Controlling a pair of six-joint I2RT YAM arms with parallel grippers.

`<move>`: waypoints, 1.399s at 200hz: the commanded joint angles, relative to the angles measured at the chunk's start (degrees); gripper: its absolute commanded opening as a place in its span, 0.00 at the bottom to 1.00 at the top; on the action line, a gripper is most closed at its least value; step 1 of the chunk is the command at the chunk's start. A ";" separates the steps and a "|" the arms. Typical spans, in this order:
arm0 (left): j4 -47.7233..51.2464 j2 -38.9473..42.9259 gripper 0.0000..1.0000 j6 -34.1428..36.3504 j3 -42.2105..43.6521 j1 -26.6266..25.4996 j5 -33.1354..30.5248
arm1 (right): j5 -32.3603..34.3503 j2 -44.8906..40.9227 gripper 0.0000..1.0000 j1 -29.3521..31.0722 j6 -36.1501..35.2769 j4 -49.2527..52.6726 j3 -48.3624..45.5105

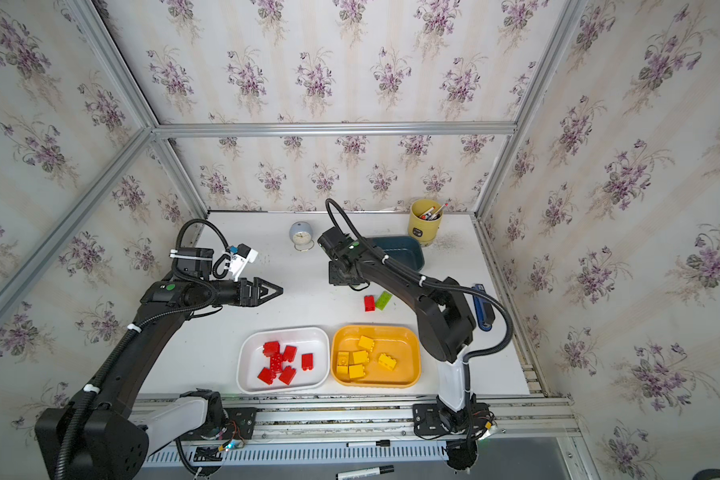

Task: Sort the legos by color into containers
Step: 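Carry the green brick with the right gripper into the teal tub and release, then move the right gripper to a lime-green 2x3 brick and grasp it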

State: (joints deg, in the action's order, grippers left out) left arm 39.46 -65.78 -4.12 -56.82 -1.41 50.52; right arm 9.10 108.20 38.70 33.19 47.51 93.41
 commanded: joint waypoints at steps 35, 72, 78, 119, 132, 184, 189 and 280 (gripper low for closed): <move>-8.43 0.81 0.99 -7.22 1.12 -1.20 2.66 | -1.66 -6.03 0.23 -12.75 -19.50 -1.63 -6.39; -13.19 0.84 0.99 -11.22 1.97 -2.11 2.03 | -2.61 -0.13 0.24 -18.83 -24.35 -6.18 -2.40; -13.72 0.82 0.99 -11.55 1.97 -2.20 2.01 | -2.43 1.57 0.25 -19.04 -25.01 -6.69 -1.01; -14.59 0.83 0.99 -12.58 1.62 -2.37 1.90 | -7.22 13.12 0.35 -20.22 -25.72 -7.44 9.11; -14.54 0.82 0.99 -12.75 1.62 -2.40 1.86 | -9.64 16.05 0.44 -20.18 -25.19 -6.57 12.65; -14.56 0.50 0.99 -12.69 1.80 -2.37 1.86 | -14.84 15.94 0.65 -19.92 -24.83 -2.88 16.06; -14.58 0.40 0.99 -12.67 1.80 -2.37 1.86 | -15.48 14.94 0.65 -19.79 -25.05 -2.75 15.22; -14.52 -1.28 0.99 -12.05 1.42 -2.37 2.26 | -8.50 2.59 0.69 -4.35 -29.62 -10.04 -4.41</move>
State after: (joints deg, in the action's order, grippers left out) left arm 26.13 -67.00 -16.60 -54.98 -3.79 52.14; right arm -6.26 110.91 30.17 4.93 40.73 90.21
